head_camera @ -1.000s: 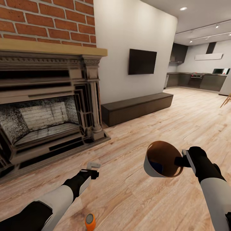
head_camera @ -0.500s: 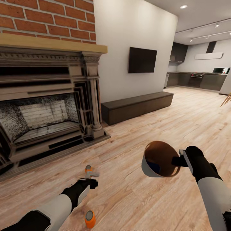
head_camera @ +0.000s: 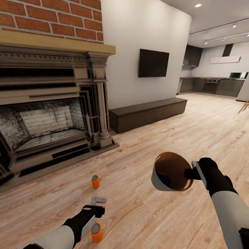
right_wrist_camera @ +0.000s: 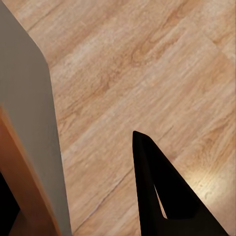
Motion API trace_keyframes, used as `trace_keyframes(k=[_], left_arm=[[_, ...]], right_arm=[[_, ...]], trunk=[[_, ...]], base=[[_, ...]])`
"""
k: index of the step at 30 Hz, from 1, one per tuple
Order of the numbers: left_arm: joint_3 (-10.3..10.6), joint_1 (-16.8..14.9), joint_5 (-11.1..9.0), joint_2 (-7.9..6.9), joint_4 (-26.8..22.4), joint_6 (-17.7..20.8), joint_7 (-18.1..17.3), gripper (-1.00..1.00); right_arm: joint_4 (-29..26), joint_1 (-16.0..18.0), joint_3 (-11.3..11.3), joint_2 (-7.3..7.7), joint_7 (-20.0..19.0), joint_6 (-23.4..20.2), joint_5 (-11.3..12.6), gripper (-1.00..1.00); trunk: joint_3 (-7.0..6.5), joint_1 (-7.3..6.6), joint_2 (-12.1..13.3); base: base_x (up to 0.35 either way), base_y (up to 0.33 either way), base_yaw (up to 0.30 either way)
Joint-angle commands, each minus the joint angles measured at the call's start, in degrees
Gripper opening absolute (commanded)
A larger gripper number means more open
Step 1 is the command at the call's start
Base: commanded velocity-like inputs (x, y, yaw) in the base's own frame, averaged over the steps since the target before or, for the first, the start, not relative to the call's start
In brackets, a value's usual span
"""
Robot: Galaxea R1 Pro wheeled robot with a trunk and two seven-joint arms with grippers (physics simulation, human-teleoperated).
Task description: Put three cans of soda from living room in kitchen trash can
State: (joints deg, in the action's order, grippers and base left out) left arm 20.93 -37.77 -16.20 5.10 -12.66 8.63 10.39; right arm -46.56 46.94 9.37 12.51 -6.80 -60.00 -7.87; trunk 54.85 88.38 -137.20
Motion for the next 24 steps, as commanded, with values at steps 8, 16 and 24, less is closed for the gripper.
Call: trace_keyframes(k=[8,16,24], left_arm=[[0.0,0.2,-0.1,0.0,0.0,-0.8,0.0,1.0],[0.1,0.3,0.2,0.0,0.0,-0.9,0.0,1.0],[0.1,0.3,0.3,0.0,0.3,-3.2,0.0,1.0]], right_arm=[[0.3,0.0,0.0,-0.03,-0.1,0.0,1.2,-1.0],[0.3,0.0,0.0,-0.46,-0.1,0.0,1.5,-1.0],[0.3,0.1,-0.1,-0.85,-0.1,0.0,1.4,-1.0]], trunk=[[1.43,1.76,-3.2],[3.17,3.32,-6.1],[5.63,3.53,-6.2]], base=[[0.0,0.0,0.0],[0.0,0.0,0.0],[0.0,0.0,0.0]])
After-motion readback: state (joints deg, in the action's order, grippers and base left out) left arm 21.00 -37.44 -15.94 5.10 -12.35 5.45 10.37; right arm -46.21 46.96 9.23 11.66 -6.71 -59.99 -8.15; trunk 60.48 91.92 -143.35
